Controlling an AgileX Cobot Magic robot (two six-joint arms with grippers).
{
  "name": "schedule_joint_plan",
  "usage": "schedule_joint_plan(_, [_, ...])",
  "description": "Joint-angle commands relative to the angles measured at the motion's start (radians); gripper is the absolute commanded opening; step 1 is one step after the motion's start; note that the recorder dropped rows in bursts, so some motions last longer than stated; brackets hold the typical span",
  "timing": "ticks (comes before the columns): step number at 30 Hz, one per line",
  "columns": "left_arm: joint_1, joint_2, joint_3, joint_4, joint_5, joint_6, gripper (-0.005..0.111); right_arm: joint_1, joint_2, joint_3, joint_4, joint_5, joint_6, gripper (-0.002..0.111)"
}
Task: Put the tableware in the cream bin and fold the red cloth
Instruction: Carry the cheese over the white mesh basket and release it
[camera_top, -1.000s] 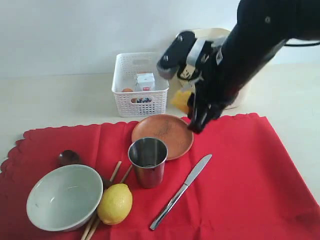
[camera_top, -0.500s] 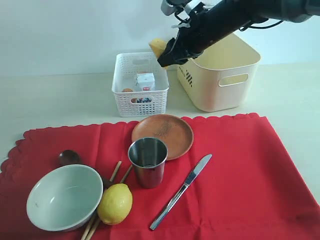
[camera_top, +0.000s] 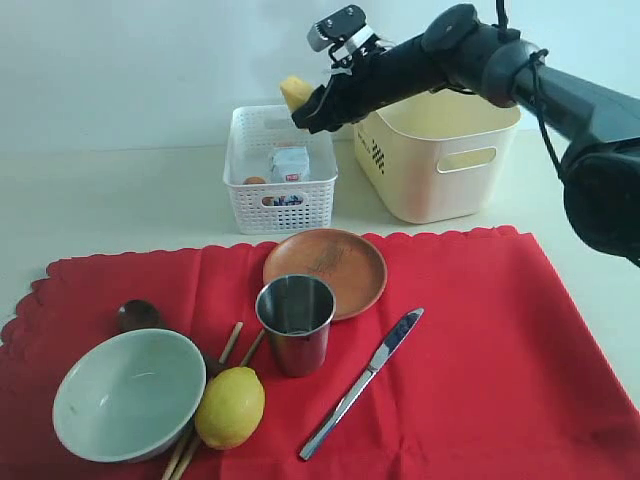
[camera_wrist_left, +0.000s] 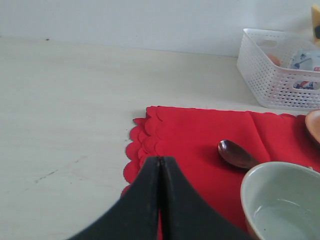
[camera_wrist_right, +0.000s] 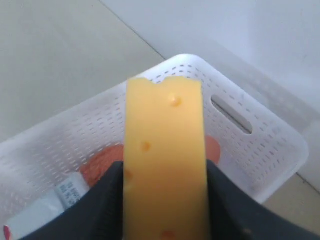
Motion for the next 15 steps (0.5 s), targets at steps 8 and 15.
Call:
schedule_joint_plan(8, [-0.005, -0.006, 0.0, 0.0, -0.008, -0.002, 0.001, -0.003, 0.073, -0.027, 0.018, -0.097, -0.008, 0.007])
schedule_joint_plan(15, [-0.005, -0.006, 0.0, 0.0, -0.008, -0.002, 0.001, -0.003, 0.067, -0.027, 0.02, -0.097, -0.008, 0.045])
